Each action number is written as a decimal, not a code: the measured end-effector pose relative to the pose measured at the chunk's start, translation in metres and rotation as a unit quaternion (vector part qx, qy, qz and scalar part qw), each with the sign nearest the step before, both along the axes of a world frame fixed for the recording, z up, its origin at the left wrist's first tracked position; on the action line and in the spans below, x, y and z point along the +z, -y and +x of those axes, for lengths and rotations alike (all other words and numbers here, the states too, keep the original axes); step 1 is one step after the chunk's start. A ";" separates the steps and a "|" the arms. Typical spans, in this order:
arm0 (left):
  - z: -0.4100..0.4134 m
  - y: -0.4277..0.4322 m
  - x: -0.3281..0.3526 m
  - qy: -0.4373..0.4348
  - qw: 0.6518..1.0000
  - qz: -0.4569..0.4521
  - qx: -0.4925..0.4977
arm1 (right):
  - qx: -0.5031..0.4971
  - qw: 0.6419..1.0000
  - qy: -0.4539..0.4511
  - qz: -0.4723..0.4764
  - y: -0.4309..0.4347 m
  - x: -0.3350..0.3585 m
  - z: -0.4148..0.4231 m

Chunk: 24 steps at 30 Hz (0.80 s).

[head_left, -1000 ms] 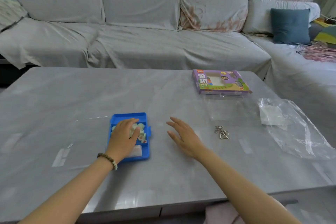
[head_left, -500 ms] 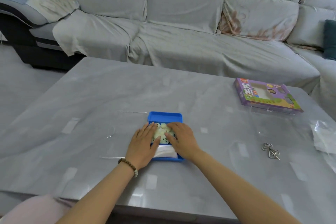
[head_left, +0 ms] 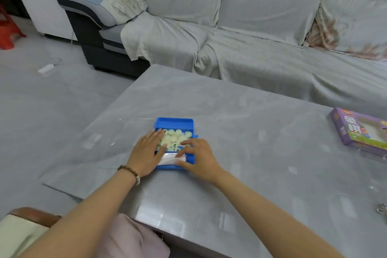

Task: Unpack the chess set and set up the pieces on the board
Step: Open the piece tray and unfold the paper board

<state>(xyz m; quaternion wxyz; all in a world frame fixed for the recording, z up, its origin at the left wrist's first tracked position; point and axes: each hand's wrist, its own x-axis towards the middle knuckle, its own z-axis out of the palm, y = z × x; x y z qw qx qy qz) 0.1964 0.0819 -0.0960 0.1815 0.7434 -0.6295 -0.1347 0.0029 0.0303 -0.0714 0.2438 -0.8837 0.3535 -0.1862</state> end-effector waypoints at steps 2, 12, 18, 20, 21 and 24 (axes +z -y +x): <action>0.004 0.005 0.002 -0.006 1.000 0.002 0.003 | -0.006 1.000 -0.009 -0.003 0.000 -0.002 0.009; -0.034 0.001 0.069 -0.461 0.882 -0.102 0.013 | -0.101 0.939 0.230 0.235 0.013 0.064 -0.013; -0.076 0.004 0.096 -0.494 0.859 -0.116 0.061 | -0.118 0.948 0.229 0.186 0.010 0.087 -0.055; -0.091 0.006 0.101 -0.484 0.864 -0.119 0.074 | -0.118 0.955 0.230 0.147 0.005 0.091 -0.069; -0.098 0.006 0.103 -0.473 0.869 -0.122 0.083 | -0.119 0.956 0.235 0.130 0.003 0.094 -0.075; -0.120 0.009 0.113 -0.444 0.885 -0.091 0.109 | -0.131 0.952 0.255 0.104 -0.001 0.105 -0.095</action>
